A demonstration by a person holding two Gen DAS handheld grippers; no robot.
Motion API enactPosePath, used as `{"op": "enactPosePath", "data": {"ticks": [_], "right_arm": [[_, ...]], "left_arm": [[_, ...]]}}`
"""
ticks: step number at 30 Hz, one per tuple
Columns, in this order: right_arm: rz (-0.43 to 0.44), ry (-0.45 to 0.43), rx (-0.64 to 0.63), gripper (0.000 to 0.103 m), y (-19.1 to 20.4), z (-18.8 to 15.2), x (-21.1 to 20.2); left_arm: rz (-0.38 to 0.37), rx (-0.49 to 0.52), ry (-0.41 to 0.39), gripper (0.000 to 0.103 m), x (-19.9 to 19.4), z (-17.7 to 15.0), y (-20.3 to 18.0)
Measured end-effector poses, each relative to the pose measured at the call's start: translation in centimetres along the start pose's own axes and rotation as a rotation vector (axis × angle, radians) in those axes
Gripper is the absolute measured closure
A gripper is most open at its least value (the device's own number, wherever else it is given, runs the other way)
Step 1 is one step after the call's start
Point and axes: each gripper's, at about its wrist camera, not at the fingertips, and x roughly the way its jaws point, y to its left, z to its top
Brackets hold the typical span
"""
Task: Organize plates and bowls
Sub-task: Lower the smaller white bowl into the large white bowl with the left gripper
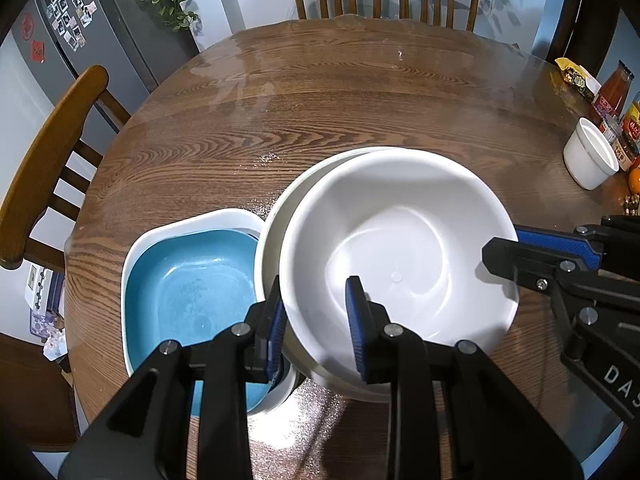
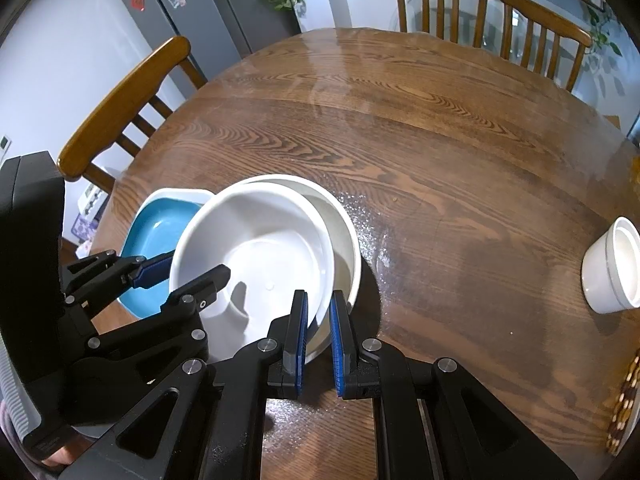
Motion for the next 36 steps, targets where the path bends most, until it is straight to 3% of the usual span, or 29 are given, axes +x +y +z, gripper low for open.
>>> {"op": "enactPosePath", "data": {"ticks": [36], "right_arm": [[-0.097,0.005,-0.048,0.092,1.0,0.7,0.4]], "left_arm": [[0.013,0.038,0.03,0.076,0.8,0.4,-0.4]]}}
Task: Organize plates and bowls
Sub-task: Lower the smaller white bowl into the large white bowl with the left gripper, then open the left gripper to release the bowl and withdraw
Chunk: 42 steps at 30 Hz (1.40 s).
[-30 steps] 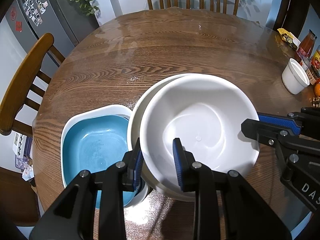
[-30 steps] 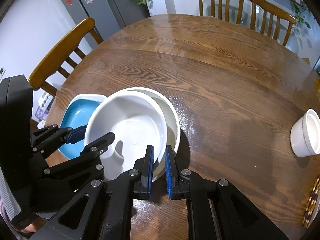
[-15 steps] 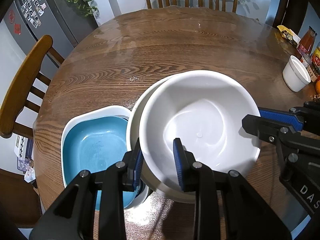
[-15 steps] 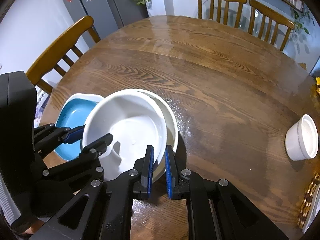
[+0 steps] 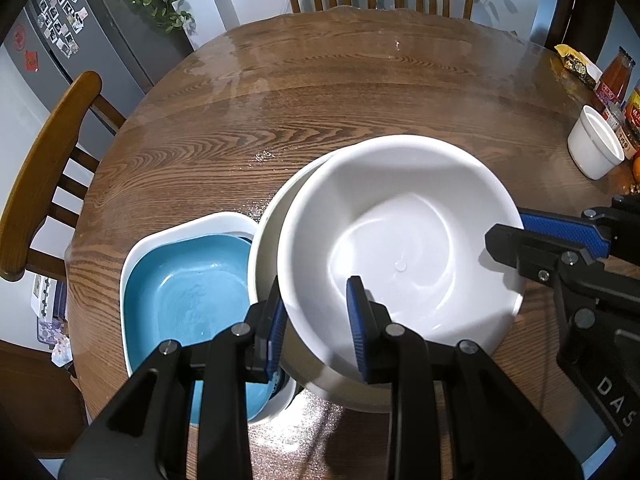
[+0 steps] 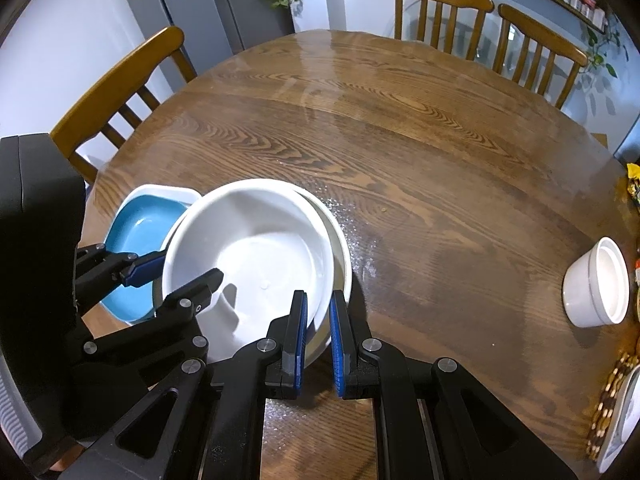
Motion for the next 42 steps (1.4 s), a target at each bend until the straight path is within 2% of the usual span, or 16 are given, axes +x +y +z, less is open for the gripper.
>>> {"op": "enactPosePath", "data": {"ticks": [14,21,33,37,42], "right_arm": [[-0.006,0.004,0.001,0.092,-0.05,0.17,0.27],[-0.008,0.003,0.0,0.092,-0.05,0.18,0.28],[-0.01,-0.003,-0.005,0.092,-0.17,0.2,0.19],[-0.014,-0.013,-0.007,0.091,-0.22,0.21,-0.14],[-0.017,-0.019,-0.007,0.091,-0.02,0.17,-0.57]], "left_arm": [[0.003,0.011,0.004,0.071,0.16,0.09,-0.36],[-0.008,0.014,0.002,0.062,0.09,0.07,-0.61],[-0.008,0.01,-0.002,0.062,0.0,-0.01,-0.65],[-0.005,0.008,-0.012,0.056,-0.41,0.16,-0.57],[-0.003,0.006,-0.021,0.056,-0.79,0.21,-0.48]]}}
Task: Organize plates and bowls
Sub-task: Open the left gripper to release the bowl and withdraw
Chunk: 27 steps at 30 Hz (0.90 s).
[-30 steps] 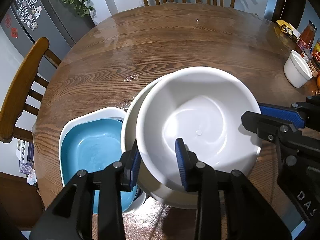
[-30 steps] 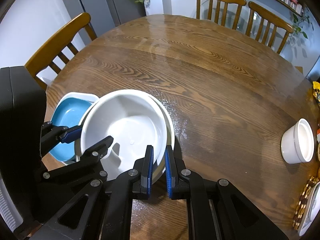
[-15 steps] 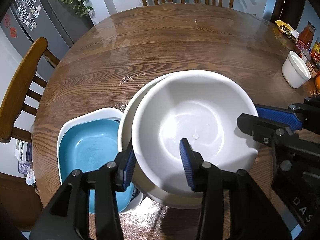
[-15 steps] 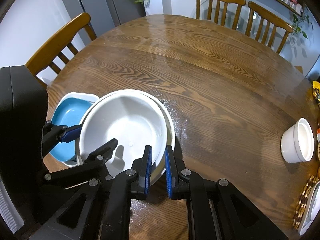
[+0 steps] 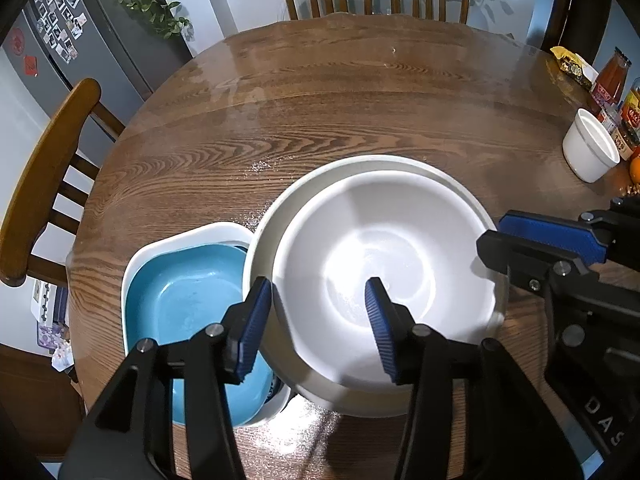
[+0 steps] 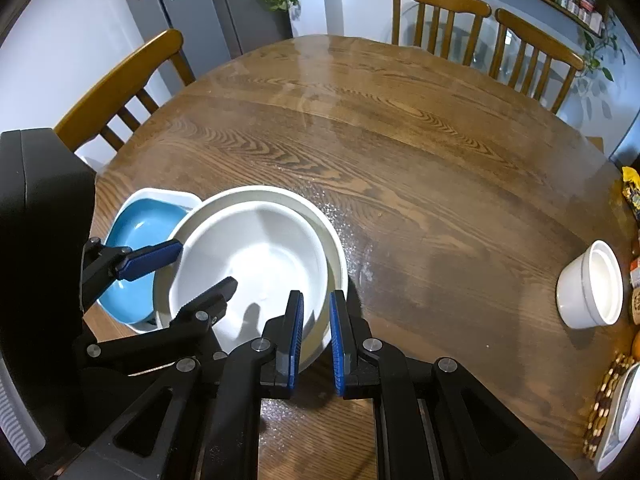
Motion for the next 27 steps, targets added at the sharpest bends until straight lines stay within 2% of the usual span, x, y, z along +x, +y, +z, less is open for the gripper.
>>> {"op": "enactPosePath", "data": {"ticks": [6,9,12,16,19,20,21,23,27], "right_arm": [[-0.002,-0.011,0.004,0.091,0.2,-0.2,-0.5],[-0.002,-0.015,0.007,0.091,0.2,-0.3,-0.8],[0.001,-0.019,0.014,0.091,0.1,-0.4,-1.0],[0.005,-0.025,0.035,0.091,-0.2,-0.7,-1.3],[0.021,-0.03,0.064,0.089,-0.8,-0.9,-1.6],[0.028,-0.031,0.081,0.08,-1.0,-1.1,-1.7],[0.035,-0.033,0.102,0.063,-1.3,-1.2,-1.8],[0.045,-0.045,0.141,0.043,-1.9,-1.5,-2.2],[0.076,-0.061,0.208,0.042,-3.2,-2.5,-3.1]], "left_arm": [[-0.002,-0.008,-0.007,0.054,-0.3,0.0,0.2],[-0.012,-0.009,-0.014,0.047,-0.6,0.0,0.2],[0.013,-0.004,-0.029,0.03,-1.0,0.0,0.1],[0.016,-0.023,-0.038,0.028,-1.6,-0.1,0.6],[0.022,-0.037,-0.044,0.021,-1.9,-0.4,1.0],[0.022,-0.04,-0.045,0.02,-2.0,-0.4,1.1],[0.022,-0.044,-0.044,0.019,-2.1,-0.5,1.1],[0.023,-0.048,-0.045,0.018,-2.3,-0.7,1.0],[0.018,-0.055,-0.053,0.017,-2.9,-1.1,0.9]]}}
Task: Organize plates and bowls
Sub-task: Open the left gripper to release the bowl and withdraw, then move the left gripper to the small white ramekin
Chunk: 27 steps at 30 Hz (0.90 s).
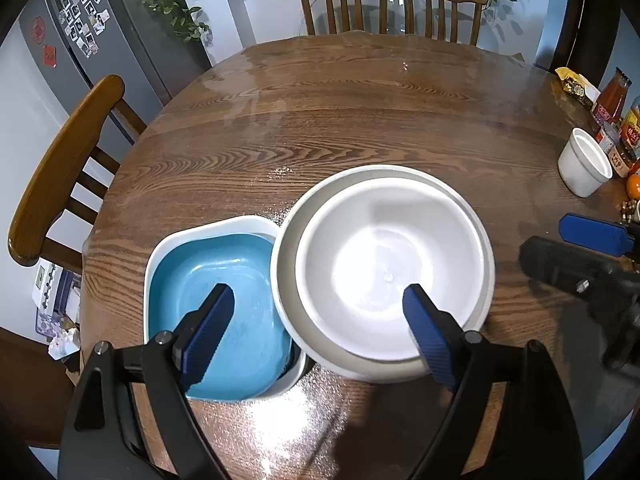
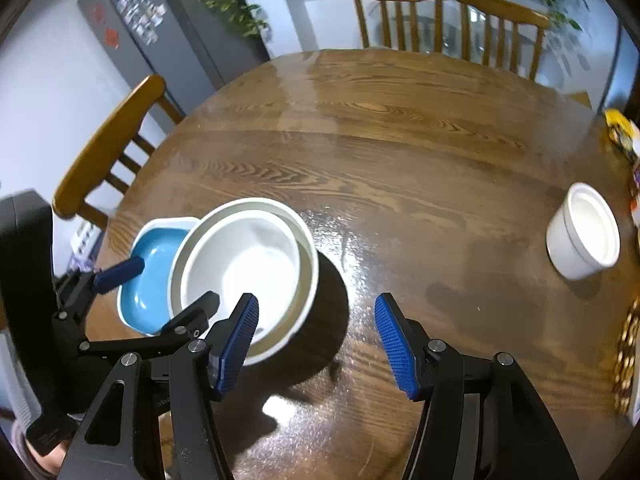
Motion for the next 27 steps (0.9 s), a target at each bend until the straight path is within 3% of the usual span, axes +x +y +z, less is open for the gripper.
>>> {"op": "enactPosePath", "data": {"ticks": [10,27], "right_arm": [[0.013,-0.049,0.119,0.042,-3.3,-1.9,-3.1],[-0.111,-0.118,0.312,0.042,-13.7,-7.0,-9.3]], "left_arm": [[-0.039,-0.004,-0.022,0.015,-1.6,-0.1,-1.5],[-0.15,0.169,-0.061,0.015,-4.5,0.6,-12.2]]}}
